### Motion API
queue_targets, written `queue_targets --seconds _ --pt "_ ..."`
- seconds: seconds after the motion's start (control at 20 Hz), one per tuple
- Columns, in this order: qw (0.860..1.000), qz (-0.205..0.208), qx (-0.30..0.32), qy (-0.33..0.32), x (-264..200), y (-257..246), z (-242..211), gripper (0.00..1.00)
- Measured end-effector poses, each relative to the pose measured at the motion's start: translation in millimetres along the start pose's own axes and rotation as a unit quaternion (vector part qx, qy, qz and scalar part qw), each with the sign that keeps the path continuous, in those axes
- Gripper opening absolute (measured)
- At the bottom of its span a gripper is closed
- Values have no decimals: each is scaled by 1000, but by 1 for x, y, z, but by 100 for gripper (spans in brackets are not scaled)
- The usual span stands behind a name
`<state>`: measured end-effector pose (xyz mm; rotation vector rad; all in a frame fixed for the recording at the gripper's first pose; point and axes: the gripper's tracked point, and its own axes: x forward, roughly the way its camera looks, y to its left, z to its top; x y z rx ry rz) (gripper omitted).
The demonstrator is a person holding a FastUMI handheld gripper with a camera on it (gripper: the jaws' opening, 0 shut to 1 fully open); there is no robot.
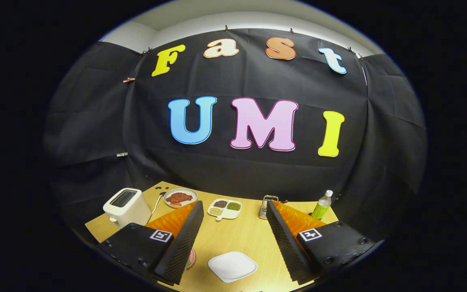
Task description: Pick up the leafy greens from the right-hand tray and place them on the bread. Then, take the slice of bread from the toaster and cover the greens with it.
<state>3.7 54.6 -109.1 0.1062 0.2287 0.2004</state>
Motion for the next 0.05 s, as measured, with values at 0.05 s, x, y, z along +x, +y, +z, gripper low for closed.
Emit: queue_targets --seconds 0.05 --pt "1000 0 0 -1 -1 0 0 97"
